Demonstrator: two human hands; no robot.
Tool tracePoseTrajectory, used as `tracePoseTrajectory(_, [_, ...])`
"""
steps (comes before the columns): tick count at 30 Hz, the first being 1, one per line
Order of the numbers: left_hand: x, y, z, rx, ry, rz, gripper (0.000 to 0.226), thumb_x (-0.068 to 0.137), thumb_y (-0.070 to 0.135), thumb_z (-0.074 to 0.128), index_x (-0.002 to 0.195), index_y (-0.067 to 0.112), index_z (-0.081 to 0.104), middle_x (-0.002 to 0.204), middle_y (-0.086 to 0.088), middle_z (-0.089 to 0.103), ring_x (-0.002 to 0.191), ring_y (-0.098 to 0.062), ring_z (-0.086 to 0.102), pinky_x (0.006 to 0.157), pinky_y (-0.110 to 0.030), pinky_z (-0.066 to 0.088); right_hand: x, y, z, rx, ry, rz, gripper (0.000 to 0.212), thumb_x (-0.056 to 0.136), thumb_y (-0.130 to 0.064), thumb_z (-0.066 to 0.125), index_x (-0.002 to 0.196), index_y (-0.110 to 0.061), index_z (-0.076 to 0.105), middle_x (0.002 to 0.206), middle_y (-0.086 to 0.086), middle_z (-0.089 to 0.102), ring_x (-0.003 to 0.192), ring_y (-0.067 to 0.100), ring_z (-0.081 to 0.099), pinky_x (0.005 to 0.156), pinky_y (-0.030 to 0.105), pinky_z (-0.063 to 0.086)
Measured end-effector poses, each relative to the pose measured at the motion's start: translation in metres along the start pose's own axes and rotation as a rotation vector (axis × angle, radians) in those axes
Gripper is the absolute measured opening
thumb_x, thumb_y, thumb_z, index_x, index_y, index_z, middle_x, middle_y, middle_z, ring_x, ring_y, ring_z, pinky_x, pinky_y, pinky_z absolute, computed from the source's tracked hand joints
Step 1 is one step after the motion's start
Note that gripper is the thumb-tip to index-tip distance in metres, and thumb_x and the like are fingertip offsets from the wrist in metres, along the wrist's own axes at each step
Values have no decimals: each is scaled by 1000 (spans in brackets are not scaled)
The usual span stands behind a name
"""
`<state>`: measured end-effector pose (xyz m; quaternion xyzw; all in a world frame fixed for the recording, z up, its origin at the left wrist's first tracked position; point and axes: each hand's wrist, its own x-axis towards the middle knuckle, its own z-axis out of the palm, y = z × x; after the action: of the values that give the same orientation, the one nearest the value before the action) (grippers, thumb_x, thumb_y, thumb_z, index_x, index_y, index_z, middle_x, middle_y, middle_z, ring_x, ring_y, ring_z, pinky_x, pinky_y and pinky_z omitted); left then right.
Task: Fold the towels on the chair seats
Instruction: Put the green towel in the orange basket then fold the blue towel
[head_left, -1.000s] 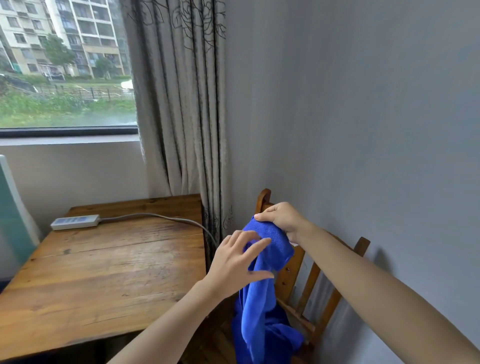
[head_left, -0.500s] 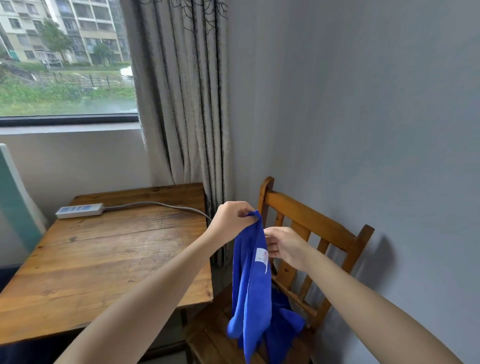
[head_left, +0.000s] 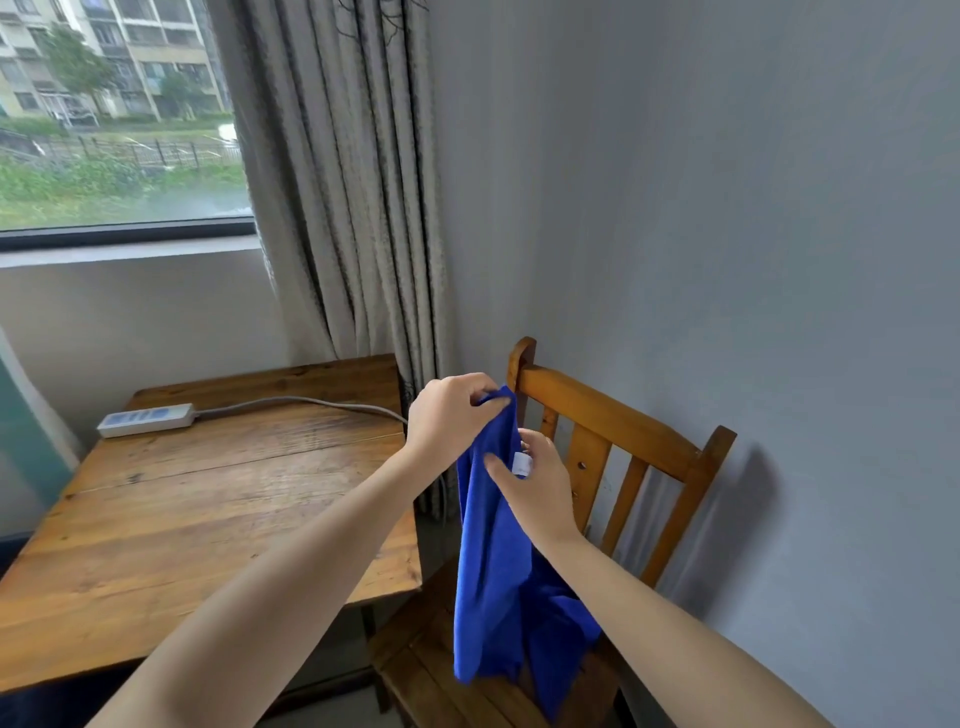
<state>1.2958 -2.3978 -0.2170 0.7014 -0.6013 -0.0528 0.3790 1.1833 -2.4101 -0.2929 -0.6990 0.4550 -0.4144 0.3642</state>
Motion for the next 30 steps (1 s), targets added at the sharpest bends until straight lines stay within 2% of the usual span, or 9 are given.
tracePoseTrajectory(3, [-3,-6,-3,-58,22,-38,22,92,23,54,105,12,68,100,-7,70,95,-20,60,81,-32,49,10,14,2,-187,-10,21,20,94,-21,50,104,-7,60,96,2,61,83,8,51,62,0,33])
tracePoseTrajectory(5, [-5,-12,-6,-120,52,-82,22,92,20,54,108,12,68,101,-9,69,98,-22,60,85,-37,50,11,27,-4,-231,-21,75,18,94,-18,49,97,-5,62,88,3,59,80,12,52,57,6,34])
tracePoseTrajectory(10, [-5,-40,-15,-202,129,-158,19,92,16,54,103,12,69,91,-7,68,88,-19,59,73,-33,49,10,59,-20,-286,-57,279,15,92,-19,53,96,-10,64,94,6,66,85,20,60,70,24,47])
tracePoseTrajectory(14, [-5,-56,-26,-308,195,-191,12,90,11,55,91,9,67,73,0,61,73,-15,56,62,-27,44,9,74,-39,-318,-72,351,8,92,-17,52,87,-14,57,87,3,62,80,17,57,62,21,45])
tracePoseTrajectory(17, [-3,-67,-35,-446,214,-236,12,89,7,56,82,14,62,72,0,61,74,-17,57,65,-32,47,14,77,-57,-362,-78,386,4,92,-13,53,90,-14,57,93,4,63,82,16,56,59,20,44])
tracePoseTrajectory(20, [0,-73,-45,-552,205,-298,20,90,5,55,75,18,60,73,-2,60,71,-12,56,64,-29,48,28,69,-77,-386,-61,356,12,90,-9,54,99,-6,62,100,9,65,83,16,55,65,23,44])
tracePoseTrajectory(24, [4,-80,-57,-596,189,-286,21,90,3,55,75,15,63,71,0,63,68,-8,57,64,-22,47,55,41,-108,-364,88,246,18,89,-6,54,102,-1,65,101,13,66,84,18,53,73,26,41])
tracePoseTrajectory(26, [9,-84,-63,-616,193,-273,23,89,3,56,73,17,65,64,7,66,63,-4,59,64,-22,48,71,23,-123,-297,194,199,18,88,-4,54,101,1,67,98,15,66,84,21,54,73,27,40])
tracePoseTrajectory(30, [22,-73,-76,-642,218,-219,24,90,5,56,73,20,65,54,19,65,53,6,58,54,-9,44,93,-18,-147,-151,331,99,14,85,-4,60,95,1,69,86,8,63,85,25,59,72,27,41])
